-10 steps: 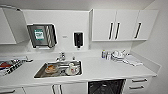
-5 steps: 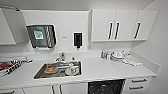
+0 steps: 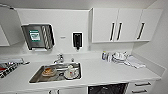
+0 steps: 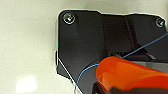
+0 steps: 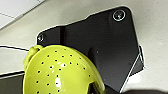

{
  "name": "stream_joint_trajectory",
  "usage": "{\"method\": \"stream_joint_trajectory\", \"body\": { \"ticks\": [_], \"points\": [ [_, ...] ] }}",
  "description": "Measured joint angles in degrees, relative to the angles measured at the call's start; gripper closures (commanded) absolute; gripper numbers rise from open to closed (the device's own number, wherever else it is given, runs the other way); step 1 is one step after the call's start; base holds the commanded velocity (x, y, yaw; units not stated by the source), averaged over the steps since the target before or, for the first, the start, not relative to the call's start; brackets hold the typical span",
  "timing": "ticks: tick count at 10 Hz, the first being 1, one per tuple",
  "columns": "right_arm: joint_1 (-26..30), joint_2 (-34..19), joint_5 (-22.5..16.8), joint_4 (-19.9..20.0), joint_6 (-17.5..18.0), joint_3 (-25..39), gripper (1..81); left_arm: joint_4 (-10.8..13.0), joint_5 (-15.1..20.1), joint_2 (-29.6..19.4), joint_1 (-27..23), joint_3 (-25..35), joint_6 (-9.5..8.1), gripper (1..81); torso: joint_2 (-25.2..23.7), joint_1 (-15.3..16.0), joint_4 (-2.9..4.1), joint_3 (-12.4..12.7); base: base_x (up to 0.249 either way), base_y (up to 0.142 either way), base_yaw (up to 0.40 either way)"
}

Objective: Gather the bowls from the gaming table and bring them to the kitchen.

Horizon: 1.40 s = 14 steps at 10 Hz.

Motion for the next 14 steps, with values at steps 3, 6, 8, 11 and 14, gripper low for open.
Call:
{"method": "stream_joint_trajectory", "body": {
  "ticks": [3,6,8,11,14],
  "points": [
    [-0.4,0.0,0.0,0.0,0.0,0.2,81.1,0.0,0.0,0.0,0.3,0.0,-0.04,81.1,0.0,0.0,0.00,0.0,0.000,0.000,0.000],
    [-0.8,-0.9,-0.2,0.0,0.2,1.7,81.1,0.0,0.0,-0.2,0.4,0.0,-0.17,81.1,0.0,0.0,0.00,0.0,0.000,0.000,0.000],
    [-0.3,-3.1,0.1,0.0,0.4,5.8,81.1,0.0,-0.3,-0.2,0.3,0.1,-0.20,81.1,0.0,0.0,0.00,-0.6,0.000,0.000,0.000],
    [0.1,-5.5,0.1,0.0,0.4,8.7,81.1,0.0,-0.4,-0.5,0.0,0.7,-0.22,81.1,0.0,0.0,0.00,-5.4,0.000,0.000,0.000],
    [1.3,-7.7,0.5,0.1,0.5,11.7,81.1,0.0,-0.7,-3.8,-1.3,5.4,-0.41,81.1,0.1,0.0,0.00,-9.8,0.000,0.000,0.000]
  ]
}}
